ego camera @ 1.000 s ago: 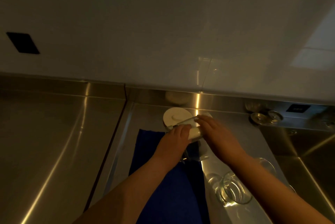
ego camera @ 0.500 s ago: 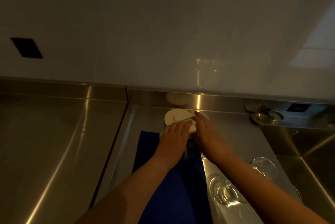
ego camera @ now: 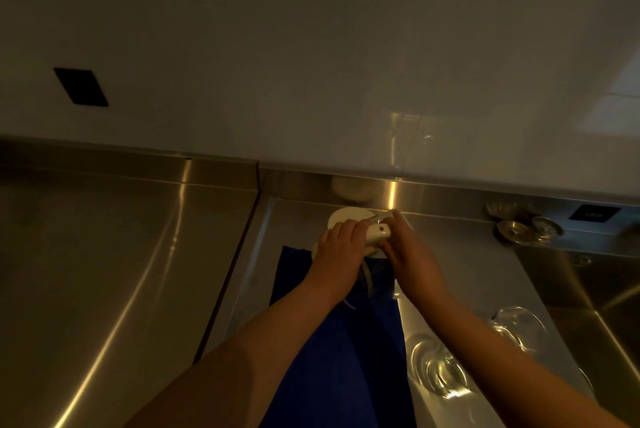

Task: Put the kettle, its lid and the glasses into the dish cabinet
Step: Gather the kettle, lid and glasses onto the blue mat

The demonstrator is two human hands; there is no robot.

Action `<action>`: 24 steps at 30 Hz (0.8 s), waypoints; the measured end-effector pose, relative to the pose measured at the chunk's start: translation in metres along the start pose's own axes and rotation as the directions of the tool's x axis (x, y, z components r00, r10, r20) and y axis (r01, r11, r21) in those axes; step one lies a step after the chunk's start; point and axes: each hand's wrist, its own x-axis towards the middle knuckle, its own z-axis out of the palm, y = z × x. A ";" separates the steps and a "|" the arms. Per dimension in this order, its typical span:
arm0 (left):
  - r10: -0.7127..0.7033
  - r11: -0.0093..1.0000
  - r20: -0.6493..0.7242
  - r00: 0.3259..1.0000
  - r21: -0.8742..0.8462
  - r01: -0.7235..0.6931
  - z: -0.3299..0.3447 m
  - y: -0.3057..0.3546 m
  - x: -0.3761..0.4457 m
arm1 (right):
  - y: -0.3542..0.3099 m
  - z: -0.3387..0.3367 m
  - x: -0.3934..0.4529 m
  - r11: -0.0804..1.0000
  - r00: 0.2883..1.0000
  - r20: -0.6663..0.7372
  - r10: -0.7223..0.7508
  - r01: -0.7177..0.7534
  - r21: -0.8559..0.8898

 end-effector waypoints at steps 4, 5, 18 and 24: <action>-0.058 0.992 -0.057 0.997 -0.118 0.051 0.004 -0.001 0.000 | 0.000 -0.006 0.011 0.988 0.996 0.012 -0.088 0.089 -0.129; -0.073 0.988 -0.062 0.995 -0.140 0.063 0.006 -0.001 0.000 | 0.000 -0.006 0.013 0.984 0.996 0.012 -0.086 0.087 -0.154; -0.183 0.951 0.092 0.979 -0.235 0.200 0.013 -0.033 -0.013 | 0.009 0.012 0.017 0.973 0.992 0.124 -0.007 0.035 -0.229; -0.132 0.971 0.123 0.984 -0.185 0.153 0.006 -0.035 -0.018 | 0.013 0.005 0.015 0.979 0.985 0.164 -0.057 0.087 -0.182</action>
